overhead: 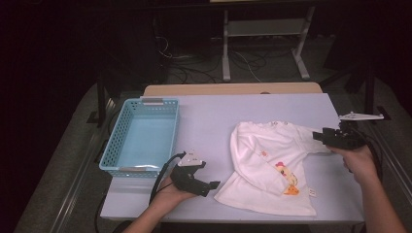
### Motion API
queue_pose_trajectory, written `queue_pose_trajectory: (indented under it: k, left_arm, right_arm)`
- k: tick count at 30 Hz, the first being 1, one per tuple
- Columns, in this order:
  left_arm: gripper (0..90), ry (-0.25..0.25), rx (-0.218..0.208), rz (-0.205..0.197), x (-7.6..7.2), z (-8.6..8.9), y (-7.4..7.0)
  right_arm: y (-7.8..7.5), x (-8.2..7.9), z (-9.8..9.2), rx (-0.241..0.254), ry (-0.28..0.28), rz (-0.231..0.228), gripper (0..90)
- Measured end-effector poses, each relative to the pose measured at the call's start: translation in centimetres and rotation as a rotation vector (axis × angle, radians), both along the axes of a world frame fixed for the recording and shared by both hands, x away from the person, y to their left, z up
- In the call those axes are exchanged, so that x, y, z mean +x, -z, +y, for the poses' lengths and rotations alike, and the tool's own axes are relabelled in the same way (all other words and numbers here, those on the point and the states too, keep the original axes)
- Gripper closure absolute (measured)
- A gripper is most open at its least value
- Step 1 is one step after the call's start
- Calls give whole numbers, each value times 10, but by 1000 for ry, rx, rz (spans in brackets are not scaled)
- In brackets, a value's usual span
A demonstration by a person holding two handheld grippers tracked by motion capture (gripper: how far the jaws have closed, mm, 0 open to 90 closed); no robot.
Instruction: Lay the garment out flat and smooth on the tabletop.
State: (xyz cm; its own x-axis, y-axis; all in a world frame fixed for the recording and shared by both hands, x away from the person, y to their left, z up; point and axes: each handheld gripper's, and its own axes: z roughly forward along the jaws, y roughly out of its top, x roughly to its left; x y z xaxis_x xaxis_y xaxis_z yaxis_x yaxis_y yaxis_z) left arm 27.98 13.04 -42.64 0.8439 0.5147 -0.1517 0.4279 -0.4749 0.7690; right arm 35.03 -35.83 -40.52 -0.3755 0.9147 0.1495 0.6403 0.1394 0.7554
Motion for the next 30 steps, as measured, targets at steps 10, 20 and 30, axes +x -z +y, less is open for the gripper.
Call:
queue_pose_trajectory:
  k: [10,20,30]
  left_arm:
    - [138,-6,-4,-3,0,0,-1]
    - [154,-9,-10,-12,1,-7,-7]
    - [220,-25,-12,-24,3,-16,-11]
  right_arm:
    - [2,-20,28,29,-84,-2,356]
    - [9,-43,42,43,-109,-29,256]
    - [15,-63,52,54,-133,-55,198]
